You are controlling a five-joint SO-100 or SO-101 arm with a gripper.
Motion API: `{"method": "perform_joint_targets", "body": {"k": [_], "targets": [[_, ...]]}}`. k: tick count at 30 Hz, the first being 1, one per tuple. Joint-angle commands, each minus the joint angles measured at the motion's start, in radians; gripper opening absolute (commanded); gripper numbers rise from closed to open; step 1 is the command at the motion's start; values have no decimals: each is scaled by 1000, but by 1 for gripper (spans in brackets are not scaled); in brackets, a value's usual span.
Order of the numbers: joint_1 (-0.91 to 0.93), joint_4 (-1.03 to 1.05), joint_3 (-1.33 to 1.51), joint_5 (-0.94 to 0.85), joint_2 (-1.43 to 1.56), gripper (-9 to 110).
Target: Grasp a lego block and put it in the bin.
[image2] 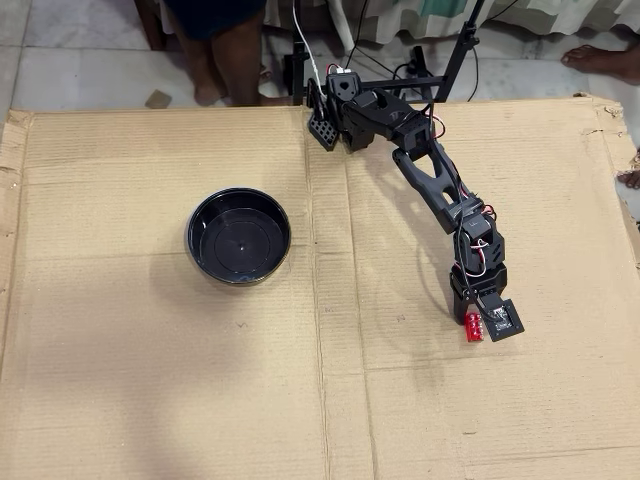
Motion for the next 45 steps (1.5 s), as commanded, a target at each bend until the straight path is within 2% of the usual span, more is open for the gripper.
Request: {"method": "perform_joint_targets", "body": {"k": [1,7,17,25,40,45], "targets": [[9,-15,-48,8,5,19],[9,-23,-110,8,-44,19],[9,-184,-121,3,-129,18],[21,-184,-109,-3,-129,0],[49,-169,-106,-12,-71,0],[63,-25,-109,-12,12,0]]}}
